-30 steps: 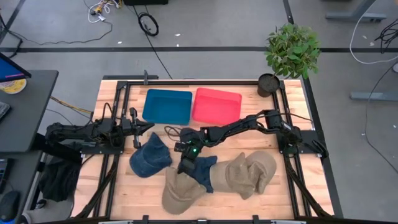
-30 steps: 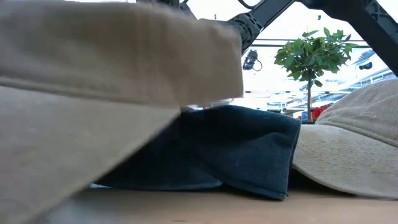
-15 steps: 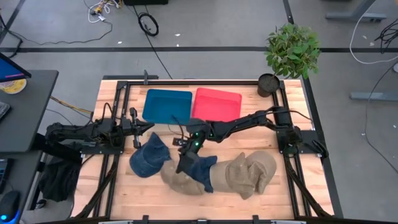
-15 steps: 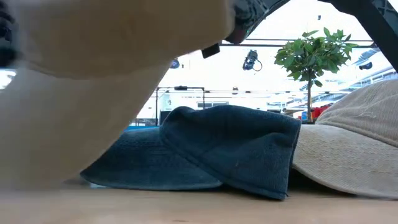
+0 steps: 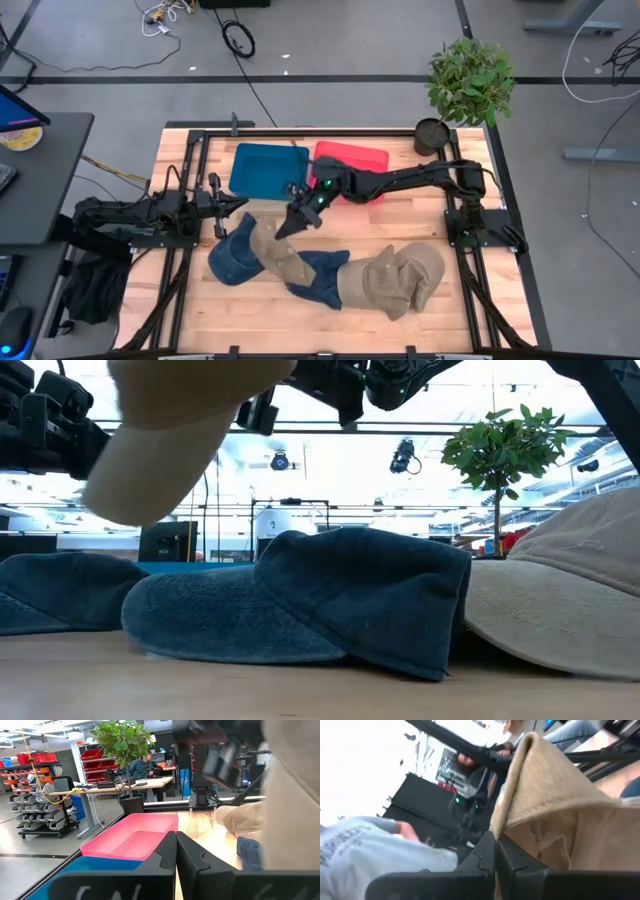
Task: Pick & Place hat
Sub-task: Put the left brown cap into the red bin
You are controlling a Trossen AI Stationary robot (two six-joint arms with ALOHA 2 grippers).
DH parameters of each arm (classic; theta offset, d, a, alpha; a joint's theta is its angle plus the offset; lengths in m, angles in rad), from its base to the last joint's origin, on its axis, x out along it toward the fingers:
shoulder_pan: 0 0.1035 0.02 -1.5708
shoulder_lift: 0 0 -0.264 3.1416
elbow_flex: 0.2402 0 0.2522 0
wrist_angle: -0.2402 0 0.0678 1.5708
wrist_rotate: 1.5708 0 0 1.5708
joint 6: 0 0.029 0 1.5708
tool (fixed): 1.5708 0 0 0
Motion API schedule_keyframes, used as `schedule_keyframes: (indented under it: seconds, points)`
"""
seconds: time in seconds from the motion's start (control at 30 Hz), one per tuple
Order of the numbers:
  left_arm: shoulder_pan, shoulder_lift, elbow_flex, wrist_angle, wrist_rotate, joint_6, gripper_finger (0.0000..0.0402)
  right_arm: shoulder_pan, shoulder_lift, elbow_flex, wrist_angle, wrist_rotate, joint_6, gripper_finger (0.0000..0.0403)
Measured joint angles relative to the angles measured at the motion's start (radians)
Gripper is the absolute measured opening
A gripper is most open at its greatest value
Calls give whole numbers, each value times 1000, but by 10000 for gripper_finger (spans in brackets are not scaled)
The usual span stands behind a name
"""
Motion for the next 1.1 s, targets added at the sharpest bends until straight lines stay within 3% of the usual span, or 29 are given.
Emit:
schedule_keyframes:
  seconds: [0.4,0.5,0.73,1.1]
  points:
    - [0,0,0,0,0,0,3,-130,-167,0,-100,132,-23,0]
    - [0,0,0,0,0,0,3,-169,-218,0,-226,145,-41,0]
    - [0,0,0,0,0,0,3,-260,-347,0,-578,312,-194,0]
    - [0,0,0,0,0,0,3,-419,-373,-15,-718,308,-206,0]
